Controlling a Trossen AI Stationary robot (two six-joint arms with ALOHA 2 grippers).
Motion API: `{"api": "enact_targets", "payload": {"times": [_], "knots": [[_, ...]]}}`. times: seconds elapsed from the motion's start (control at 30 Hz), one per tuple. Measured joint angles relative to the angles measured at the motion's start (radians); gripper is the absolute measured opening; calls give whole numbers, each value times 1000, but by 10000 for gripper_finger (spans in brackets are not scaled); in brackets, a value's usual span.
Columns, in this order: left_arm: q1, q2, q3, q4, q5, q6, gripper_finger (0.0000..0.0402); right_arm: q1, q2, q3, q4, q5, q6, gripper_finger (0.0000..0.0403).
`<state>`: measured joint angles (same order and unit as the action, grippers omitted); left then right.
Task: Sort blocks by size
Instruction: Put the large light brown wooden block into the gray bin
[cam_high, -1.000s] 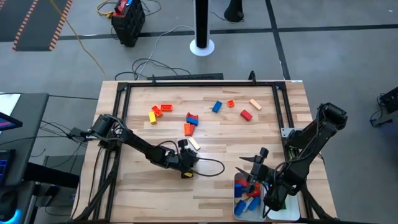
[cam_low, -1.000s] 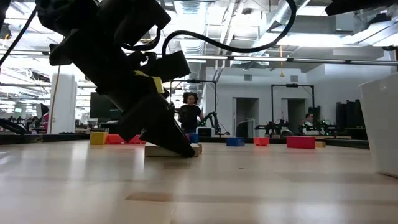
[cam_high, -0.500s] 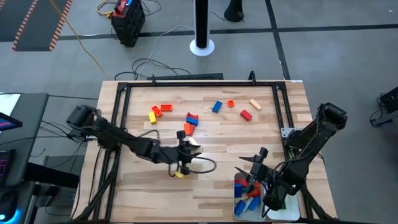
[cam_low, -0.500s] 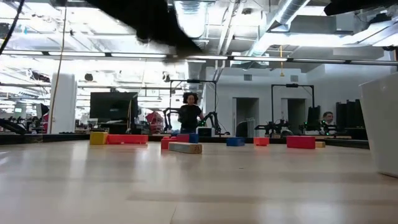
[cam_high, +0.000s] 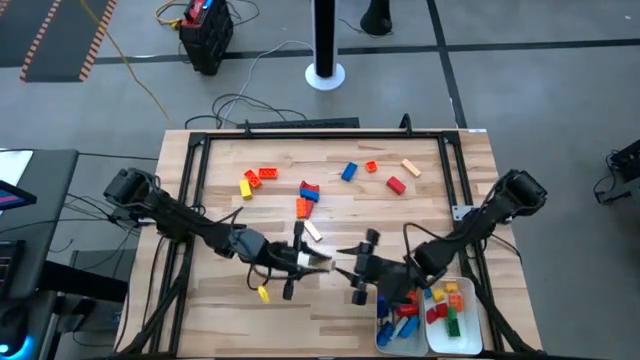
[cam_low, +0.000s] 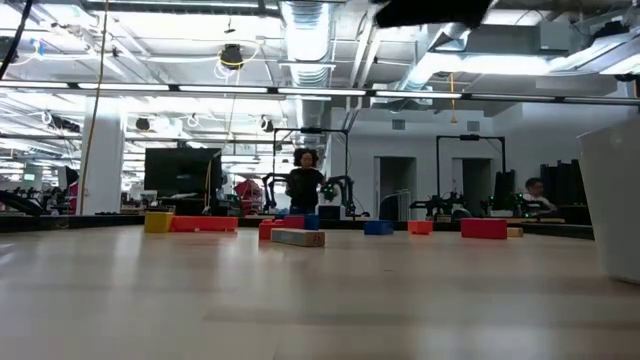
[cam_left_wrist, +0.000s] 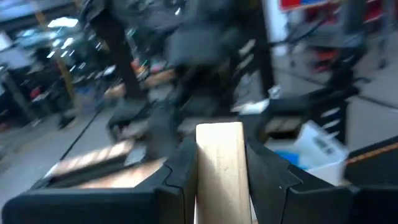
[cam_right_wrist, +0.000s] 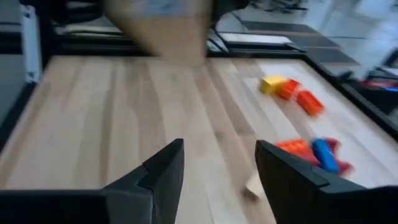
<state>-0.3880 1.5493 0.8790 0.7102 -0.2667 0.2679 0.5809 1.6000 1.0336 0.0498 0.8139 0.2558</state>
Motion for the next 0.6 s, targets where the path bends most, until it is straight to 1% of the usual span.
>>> {"api": "enact_targets", "payload": {"times": [0.07, 0.2, 0.3, 0.4, 0.6], "knots": [[-19, 15, 0, 25, 4, 11, 98, -28, 21, 0, 86, -69, -39, 224], [-33, 74, 0, 125, 3, 36, 98, -36, 62, 1, 225, -84, -133, 224], [-36, 122, 0, 224, 1, 43, 98, -37, 96, 1, 285, -87, -193, 224], [-33, 145, 0, 292, -2, 56, 98, -39, 119, 10, 302, -85, -227, 224], [-31, 149, 0, 335, -12, 90, 98, -37, 124, 16, 303, -87, -223, 224]]}}
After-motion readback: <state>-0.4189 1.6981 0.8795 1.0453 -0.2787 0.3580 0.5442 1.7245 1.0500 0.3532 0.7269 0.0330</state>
